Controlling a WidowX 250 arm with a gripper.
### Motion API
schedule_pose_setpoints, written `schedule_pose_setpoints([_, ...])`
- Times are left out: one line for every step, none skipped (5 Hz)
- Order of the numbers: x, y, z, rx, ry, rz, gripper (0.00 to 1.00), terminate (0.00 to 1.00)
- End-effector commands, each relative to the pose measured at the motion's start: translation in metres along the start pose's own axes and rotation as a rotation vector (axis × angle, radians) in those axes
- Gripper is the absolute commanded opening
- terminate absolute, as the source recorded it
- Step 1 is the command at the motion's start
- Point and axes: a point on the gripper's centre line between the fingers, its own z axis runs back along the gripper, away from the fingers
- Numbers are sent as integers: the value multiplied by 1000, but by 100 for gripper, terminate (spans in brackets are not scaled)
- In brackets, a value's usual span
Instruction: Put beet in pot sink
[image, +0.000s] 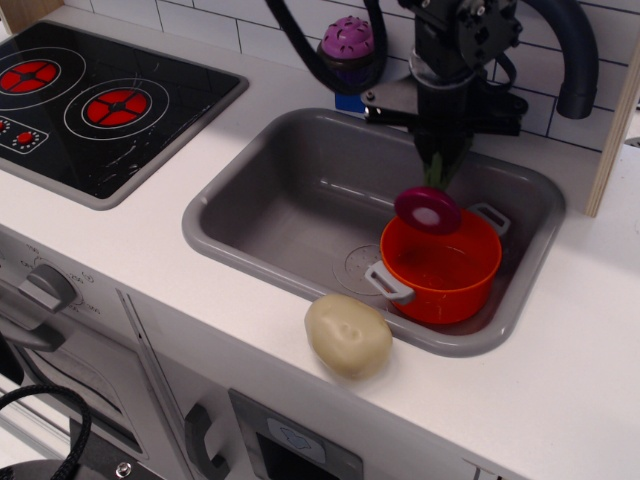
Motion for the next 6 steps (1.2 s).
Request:
schedule_pose_setpoints([12,-21,5,-44,-11,73,0,0])
schedule_pose_setpoints([13,-20,7,-21,-21,86,100,0])
schedule_pose_setpoints([15,-17,17,-2,-10,27,100,0])
schedule_pose_setpoints([14,-11,38,-13,6,54,100,0])
schedule_pose_setpoints([13,-5,54,-30,29,64,100,0])
schedule_pose_setpoints([13,-5,54,-30,29,64,100,0])
